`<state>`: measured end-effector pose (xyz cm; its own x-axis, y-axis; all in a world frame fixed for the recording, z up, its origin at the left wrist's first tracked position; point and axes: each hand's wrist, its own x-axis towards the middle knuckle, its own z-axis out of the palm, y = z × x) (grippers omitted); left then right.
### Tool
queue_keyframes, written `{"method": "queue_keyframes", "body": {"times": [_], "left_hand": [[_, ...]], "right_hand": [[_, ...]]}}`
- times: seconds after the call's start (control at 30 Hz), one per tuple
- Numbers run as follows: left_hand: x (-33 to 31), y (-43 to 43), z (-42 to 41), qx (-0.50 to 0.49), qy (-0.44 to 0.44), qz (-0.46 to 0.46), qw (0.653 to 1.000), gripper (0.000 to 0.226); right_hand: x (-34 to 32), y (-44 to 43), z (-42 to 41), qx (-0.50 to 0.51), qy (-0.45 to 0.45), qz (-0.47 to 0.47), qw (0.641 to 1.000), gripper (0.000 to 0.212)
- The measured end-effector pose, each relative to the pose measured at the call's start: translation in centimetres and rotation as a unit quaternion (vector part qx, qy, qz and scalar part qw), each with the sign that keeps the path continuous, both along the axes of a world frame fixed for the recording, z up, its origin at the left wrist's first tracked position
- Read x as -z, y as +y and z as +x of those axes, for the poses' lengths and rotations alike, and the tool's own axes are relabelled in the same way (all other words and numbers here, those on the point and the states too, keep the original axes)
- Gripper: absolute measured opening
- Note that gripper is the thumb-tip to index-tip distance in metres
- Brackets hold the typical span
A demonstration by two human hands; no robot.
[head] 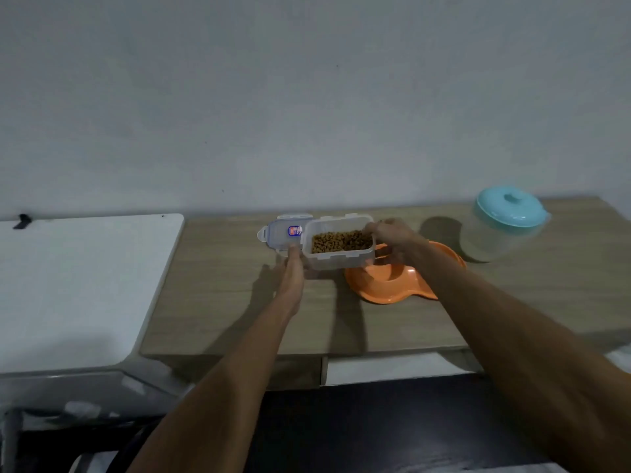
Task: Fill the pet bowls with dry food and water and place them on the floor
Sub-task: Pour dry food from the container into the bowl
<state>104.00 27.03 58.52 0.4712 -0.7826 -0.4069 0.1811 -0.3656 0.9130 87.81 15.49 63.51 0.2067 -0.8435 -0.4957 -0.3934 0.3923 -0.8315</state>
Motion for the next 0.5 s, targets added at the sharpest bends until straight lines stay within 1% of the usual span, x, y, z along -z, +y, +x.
{"method": "queue_keyframes", "body": {"times": [0.07,0.13,0.23,0.27,0.3,0.4,0.43,0.5], "left_hand": [[0.6,-0.9,-2.0,0.036,-0.003,0.016,0.999,0.060],[1.7,-1.8,-3.9,0.077,-0.061,0.040,0.994,0.062],[2.3,-2.4,-6.5,0.123,-0.194,0.032,0.973,0.034],[2.7,-2.6,-7.0,0.148,-0.241,0.025,0.959,0.034],[3.0,-2.5,-7.4,0.180,-0.279,0.037,0.943,0.039],[4.2,-2.4,-8.2,0.248,-0.369,0.068,0.893,0.064],[4.3,-2.3,-8.4,0.260,-0.403,0.080,0.874,0.070],[4.9,-2.3,-8.5,0.263,-0.460,0.085,0.844,0.071]], "right_hand": [[-0.9,-0.4,-2.8,0.035,0.001,-0.030,0.999,0.032],[-1.6,-0.7,-5.6,0.070,0.014,-0.071,0.995,0.027],[-2.3,-1.1,-9.3,0.119,0.049,-0.138,0.982,0.026],[-2.4,-1.1,-10.1,0.126,0.061,-0.155,0.978,0.027],[-2.5,-1.0,-10.8,0.130,0.073,-0.170,0.974,0.029],[-2.3,-0.7,-12.4,0.141,0.129,-0.207,0.959,0.031],[-2.2,-0.5,-12.7,0.140,0.147,-0.218,0.955,0.031],[-1.9,-0.2,-12.9,0.131,0.174,-0.242,0.946,0.030]]}}
